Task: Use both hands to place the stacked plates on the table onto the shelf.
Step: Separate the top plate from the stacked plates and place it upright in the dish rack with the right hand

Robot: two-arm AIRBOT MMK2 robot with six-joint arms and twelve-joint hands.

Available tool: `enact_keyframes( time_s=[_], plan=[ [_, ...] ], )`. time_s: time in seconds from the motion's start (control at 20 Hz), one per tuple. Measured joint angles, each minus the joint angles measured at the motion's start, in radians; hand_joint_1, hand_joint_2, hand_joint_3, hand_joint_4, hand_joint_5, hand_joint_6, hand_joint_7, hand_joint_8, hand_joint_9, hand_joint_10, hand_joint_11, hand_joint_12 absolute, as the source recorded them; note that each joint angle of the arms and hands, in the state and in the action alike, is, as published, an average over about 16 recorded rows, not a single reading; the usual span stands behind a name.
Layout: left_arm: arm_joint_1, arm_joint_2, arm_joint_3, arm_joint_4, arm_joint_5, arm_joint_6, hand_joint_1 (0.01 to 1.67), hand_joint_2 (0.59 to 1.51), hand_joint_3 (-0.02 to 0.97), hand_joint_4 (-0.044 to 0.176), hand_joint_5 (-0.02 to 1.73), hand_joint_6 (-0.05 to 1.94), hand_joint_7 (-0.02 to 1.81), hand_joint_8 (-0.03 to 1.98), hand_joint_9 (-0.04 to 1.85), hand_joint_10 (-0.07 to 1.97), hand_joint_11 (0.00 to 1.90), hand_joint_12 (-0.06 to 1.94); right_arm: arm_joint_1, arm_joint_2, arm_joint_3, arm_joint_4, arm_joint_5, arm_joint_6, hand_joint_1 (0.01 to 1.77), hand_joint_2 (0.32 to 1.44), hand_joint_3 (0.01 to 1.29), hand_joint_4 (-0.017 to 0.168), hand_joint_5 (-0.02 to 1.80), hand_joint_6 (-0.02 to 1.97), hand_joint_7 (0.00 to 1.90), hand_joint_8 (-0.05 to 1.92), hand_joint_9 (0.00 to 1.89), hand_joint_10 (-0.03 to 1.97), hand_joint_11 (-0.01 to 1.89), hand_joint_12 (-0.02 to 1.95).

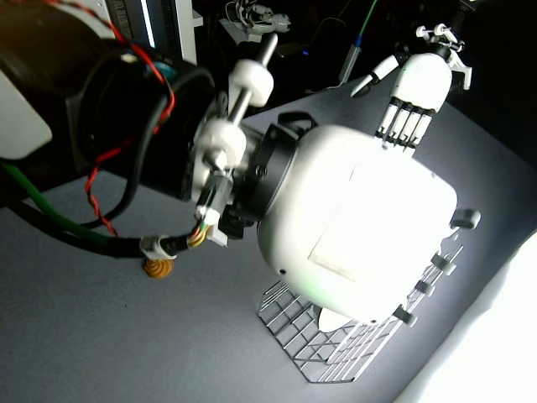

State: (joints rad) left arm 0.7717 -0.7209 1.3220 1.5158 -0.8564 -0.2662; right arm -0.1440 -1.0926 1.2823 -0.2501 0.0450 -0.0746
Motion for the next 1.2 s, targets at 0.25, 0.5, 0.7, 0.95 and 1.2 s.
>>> enact_keyframes(
  time_s=[0.25,0.5,0.7,0.95,1.2],
  plan=[
    [0.044,-0.010,0.006,-0.029,0.006,-0.001,0.02,1.094,0.018,-0.001,0.02,0.01,0.01,0.01,0.02,0.01,0.01,0.01,-0.047,-0.039,0.051,0.001,0.045,0.010,1.25,1.00,0.01,-0.009,0.96,0.79,1.21,0.69,1.43,0.03,0.95,1.11],
    [0.091,-0.024,0.015,-0.048,0.014,-0.001,0.02,1.096,0.018,0.000,0.02,0.01,0.01,0.01,0.02,0.01,0.01,0.01,-0.093,-0.082,0.104,0.002,0.090,0.011,1.25,1.00,0.01,-0.009,0.97,0.71,1.22,0.69,1.44,0.04,0.95,1.14],
    [0.122,-0.039,0.026,-0.061,0.022,-0.001,0.02,1.096,0.018,-0.001,0.02,0.01,0.01,0.01,0.02,0.00,0.01,0.01,-0.127,-0.109,0.134,0.006,0.119,0.005,1.25,0.99,0.01,-0.011,0.98,0.66,1.23,0.69,1.43,0.07,0.94,1.16],
    [0.149,-0.053,0.041,-0.071,0.031,-0.001,0.01,1.098,0.018,-0.001,0.02,0.01,0.01,0.01,0.01,0.00,0.01,0.01,-0.164,-0.130,0.160,0.024,0.145,-0.009,1.25,0.99,0.01,-0.012,1.00,0.59,1.22,0.71,1.39,0.23,0.94,1.20],
    [0.164,-0.061,0.052,-0.079,0.037,0.000,0.01,1.099,0.017,-0.002,0.02,0.01,0.02,0.01,0.01,0.00,0.01,0.01,-0.190,-0.137,0.173,0.044,0.162,-0.022,1.25,0.99,0.01,-0.012,1.02,0.54,1.20,0.74,1.31,0.47,0.93,1.25]
  ],
)
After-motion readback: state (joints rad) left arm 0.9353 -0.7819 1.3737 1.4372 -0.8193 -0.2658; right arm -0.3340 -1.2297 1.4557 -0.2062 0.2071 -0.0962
